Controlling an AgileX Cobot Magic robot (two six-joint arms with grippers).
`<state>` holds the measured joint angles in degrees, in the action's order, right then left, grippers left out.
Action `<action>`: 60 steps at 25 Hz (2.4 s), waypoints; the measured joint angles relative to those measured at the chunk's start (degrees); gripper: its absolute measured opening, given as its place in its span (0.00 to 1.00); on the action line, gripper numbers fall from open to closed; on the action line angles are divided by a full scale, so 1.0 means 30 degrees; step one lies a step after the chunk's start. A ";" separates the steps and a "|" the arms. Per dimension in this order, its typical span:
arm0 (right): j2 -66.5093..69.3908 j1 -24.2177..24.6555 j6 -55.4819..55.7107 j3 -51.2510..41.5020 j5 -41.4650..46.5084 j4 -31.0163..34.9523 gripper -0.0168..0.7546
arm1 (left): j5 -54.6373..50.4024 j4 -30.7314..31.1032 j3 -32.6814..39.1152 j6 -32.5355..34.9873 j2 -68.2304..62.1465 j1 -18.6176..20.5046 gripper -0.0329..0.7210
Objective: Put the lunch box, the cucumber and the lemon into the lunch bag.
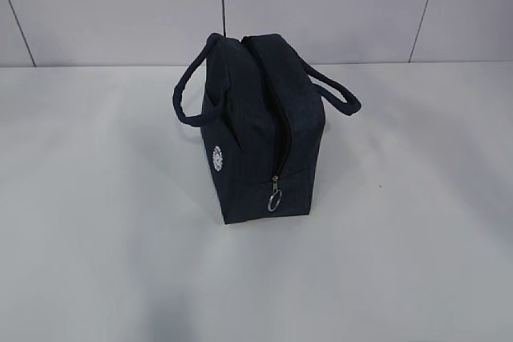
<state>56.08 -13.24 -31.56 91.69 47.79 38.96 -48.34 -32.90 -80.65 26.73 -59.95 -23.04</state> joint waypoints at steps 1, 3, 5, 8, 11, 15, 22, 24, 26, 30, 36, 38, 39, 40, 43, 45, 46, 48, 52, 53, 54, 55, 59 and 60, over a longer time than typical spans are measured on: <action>-0.0746 0.0000 -0.0033 -0.0966 -0.0392 0.0000 0.44 | 0.0085 0.0000 0.0727 0.0035 0.0714 0.0000 0.48; -0.1981 0.0000 -0.0077 -0.3079 -0.0751 0.0076 0.44 | 0.0351 0.0046 0.2467 0.0032 0.1941 0.0000 0.48; -0.3065 0.0000 -0.0077 -0.4821 -0.0954 0.0273 0.44 | 0.0404 0.0122 0.3882 0.0038 0.3187 0.0000 0.47; -0.4191 0.0000 -0.0077 -0.7225 -0.1028 0.0762 0.44 | 0.0404 0.0407 0.5566 0.0071 0.4837 0.0000 0.47; -0.5225 0.0000 -0.0077 -0.9365 -0.1028 0.1766 0.44 | 0.0290 0.0832 0.6738 0.0071 0.6366 0.0000 0.47; -0.6414 0.0000 -0.0077 -1.1887 0.0048 0.2564 0.44 | -0.0409 0.0943 0.8005 0.0071 0.8104 0.0000 0.47; -0.6776 0.0000 -0.0119 -1.5267 0.2234 0.2564 0.43 | -0.0654 0.1427 1.0875 0.0071 1.0844 0.0000 0.47; -0.6712 0.0000 -0.0119 -1.5493 0.2152 0.2564 0.43 | -0.1027 0.1469 1.1215 0.0071 1.1209 0.0000 0.47; -0.6561 0.0000 -0.0119 -1.5515 0.1800 0.2863 0.43 | -0.1380 0.1469 1.1257 0.0071 1.1248 0.0000 0.47; -0.5850 0.0000 -0.0132 -1.5555 0.1521 0.2307 0.43 | -0.1276 0.0894 1.1289 0.0071 1.1248 0.0000 0.47; -0.3695 0.0000 -0.0208 -1.6746 0.0738 0.1625 0.40 | -0.0552 -0.0338 1.1289 0.0071 1.1248 0.0000 0.47; -0.3175 0.0000 -0.0419 -1.7306 -0.0108 0.1625 0.39 | -0.0552 -0.0008 1.1289 0.0071 1.1248 0.0000 0.47; -0.2991 0.0000 -0.0464 -1.7558 -0.0492 0.1625 0.38 | -0.0539 0.0300 1.1289 0.0071 1.1248 0.0000 0.47; -0.2790 0.0000 -0.0541 -1.7750 -0.0747 0.1625 0.38 | -0.0539 0.0557 1.1289 0.0071 1.1248 0.0000 0.47; -0.2078 -0.0082 -0.1078 -1.8253 -0.1488 0.1833 0.37 | -0.0539 0.1019 1.1289 0.0071 1.1248 0.0000 0.47; -0.1522 -0.0442 -0.1892 -1.8368 -0.2108 0.2659 0.37 | -0.0539 0.1111 1.1289 0.0071 1.1248 0.0000 0.44; -0.1155 -0.0782 -0.2253 -1.8368 -0.2557 0.2998 0.37 | -0.0539 0.1154 1.1289 0.0071 1.1248 0.0000 0.44; -0.0331 -0.1636 -0.2578 -1.8368 -0.3587 0.3475 0.37 | -0.0539 0.1189 1.1289 0.0071 1.1248 0.0000 0.42; 0.1815 -0.4068 -0.2714 -1.8368 -0.6016 0.3777 0.37 | -0.0573 0.1189 1.1289 0.0071 1.1248 0.0000 0.41; 0.2412 -0.4744 -0.2728 -1.8368 -0.6765 0.3866 0.37 | -0.0574 0.1189 1.1289 0.0071 1.1248 0.0000 0.41; 0.2907 -0.5285 -0.2761 -1.8368 -0.7408 0.4007 0.37 | -0.0574 0.1189 1.1289 0.0029 1.1248 0.0000 0.41; 0.3486 -0.5879 -0.2761 -1.8368 -0.8151 0.4149 0.36 | -0.0574 0.1189 1.1289 -0.0014 1.1248 0.0000 0.41; 0.5678 -0.7538 -0.2808 -1.8368 -1.0696 0.4918 0.34 | -0.0574 0.1219 1.1289 -0.0162 1.1248 0.0000 0.41; 0.6253 -0.7814 -0.2822 -1.8368 -1.1195 0.5149 0.34 | -0.0574 0.1219 1.1289 -0.0163 1.1248 0.0000 0.41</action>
<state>74.84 -36.68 -40.03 36.59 14.20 54.40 -50.06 -29.24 -46.78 26.24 -26.20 -23.04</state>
